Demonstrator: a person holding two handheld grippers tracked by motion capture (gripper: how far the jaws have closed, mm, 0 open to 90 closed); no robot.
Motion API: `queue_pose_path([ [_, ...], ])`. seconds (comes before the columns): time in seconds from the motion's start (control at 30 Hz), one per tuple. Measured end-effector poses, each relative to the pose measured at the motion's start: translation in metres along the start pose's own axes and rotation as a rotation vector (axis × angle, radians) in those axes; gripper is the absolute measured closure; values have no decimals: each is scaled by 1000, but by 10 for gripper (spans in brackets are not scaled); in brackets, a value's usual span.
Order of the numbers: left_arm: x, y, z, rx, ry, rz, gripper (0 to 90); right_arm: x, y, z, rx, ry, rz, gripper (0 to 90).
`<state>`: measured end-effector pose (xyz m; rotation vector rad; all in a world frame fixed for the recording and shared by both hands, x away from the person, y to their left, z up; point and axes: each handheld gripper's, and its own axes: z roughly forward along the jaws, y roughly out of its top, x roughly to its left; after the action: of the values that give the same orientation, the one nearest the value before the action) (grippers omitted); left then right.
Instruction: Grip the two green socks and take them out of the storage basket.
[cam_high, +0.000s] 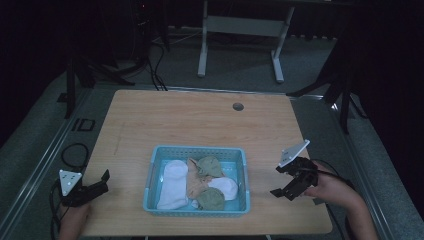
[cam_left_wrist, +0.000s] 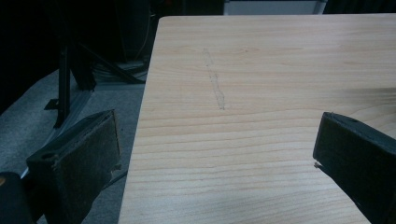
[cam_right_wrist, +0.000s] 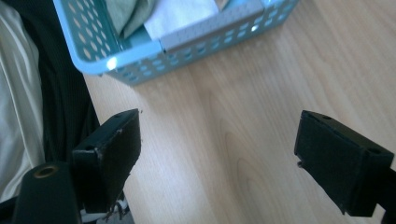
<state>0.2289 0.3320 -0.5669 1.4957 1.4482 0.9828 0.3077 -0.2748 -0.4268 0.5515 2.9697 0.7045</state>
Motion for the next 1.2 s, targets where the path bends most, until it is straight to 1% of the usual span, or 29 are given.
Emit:
queue_pose_path([
  [0.17, 0, 0, 0, -1, 0, -2, 3, 4, 11, -2, -2, -6, -21, 143],
  [0.23, 0, 0, 0, 0, 0, -1, 3, 5, 15, -2, 1, 0, -26, 143],
  [0.37, 0, 0, 0, -1, 1, -2, 4, 7, 25, 0, -12, 17, -28, 142],
  [0.5, 0, 0, 0, -1, -2, -3, 4, 10, 35, 2, -28, 24, -34, 135],
  [0.53, 0, 0, 0, -1, -2, -3, 4, 10, 35, 2, -28, 24, -34, 135],
  [0.57, 0, 0, 0, -1, -2, -3, 4, 11, 37, 3, -30, 22, -42, 135],
  [0.63, 0, 0, 0, -1, -2, -2, 4, 14, 44, 8, -23, 32, -64, 135],
  [0.73, 0, 0, 0, -1, -3, 0, 4, 17, 51, 15, -21, 47, -78, 135],
  [0.8, 0, 0, 0, -1, -3, 1, 4, 19, 56, 22, -16, 54, -96, 135],
  [0.97, 0, 0, 0, -2, -3, 0, 4, 23, 64, 30, -14, 66, -115, 135],
  [1.03, 0, 0, 0, 0, -5, 0, 4, 26, 71, 36, 2, 65, -131, 137],
  [1.2, 0, 0, 0, 0, -5, 1, 4, 30, 79, 45, 6, 82, -150, 138],
])
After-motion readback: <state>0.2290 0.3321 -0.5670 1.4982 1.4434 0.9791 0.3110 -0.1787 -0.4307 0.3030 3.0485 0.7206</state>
